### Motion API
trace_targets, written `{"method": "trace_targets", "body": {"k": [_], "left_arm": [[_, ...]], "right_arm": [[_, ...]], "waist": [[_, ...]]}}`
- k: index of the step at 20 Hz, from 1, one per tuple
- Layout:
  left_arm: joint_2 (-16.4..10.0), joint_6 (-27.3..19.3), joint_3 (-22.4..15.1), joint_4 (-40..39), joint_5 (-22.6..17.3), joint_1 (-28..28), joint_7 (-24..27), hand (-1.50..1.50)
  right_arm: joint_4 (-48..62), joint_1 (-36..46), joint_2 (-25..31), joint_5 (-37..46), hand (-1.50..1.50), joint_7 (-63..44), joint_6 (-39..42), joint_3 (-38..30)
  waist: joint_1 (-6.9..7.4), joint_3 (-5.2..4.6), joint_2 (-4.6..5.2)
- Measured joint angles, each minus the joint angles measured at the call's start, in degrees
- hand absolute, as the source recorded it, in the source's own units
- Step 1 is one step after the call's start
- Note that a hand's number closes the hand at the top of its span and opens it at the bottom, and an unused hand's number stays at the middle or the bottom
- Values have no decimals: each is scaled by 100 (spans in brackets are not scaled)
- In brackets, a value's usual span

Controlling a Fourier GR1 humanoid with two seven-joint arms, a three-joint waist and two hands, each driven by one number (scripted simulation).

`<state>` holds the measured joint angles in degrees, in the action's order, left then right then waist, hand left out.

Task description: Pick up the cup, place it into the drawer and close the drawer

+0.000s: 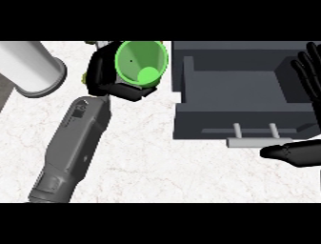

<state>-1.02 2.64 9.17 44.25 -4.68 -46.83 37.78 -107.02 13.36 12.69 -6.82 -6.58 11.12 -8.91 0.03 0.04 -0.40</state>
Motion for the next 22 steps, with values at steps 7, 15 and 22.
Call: {"method": "trace_targets", "body": {"k": [7,15,22], "left_arm": [[83,-1058,-720,244,-312,-1141,-1293,150],[99,-1983,-1335,-946,-697,-2377,-2050,150],[101,-2244,-1906,-2072,-1023,-2947,-2337,150]], "right_arm": [[272,222,34,20,-150,112,6,-65],[253,336,27,-27,-150,99,16,-57],[270,450,-83,22,-150,153,24,124]], "waist": [[-81,1,29],[-268,2,85],[-526,7,166]]}}
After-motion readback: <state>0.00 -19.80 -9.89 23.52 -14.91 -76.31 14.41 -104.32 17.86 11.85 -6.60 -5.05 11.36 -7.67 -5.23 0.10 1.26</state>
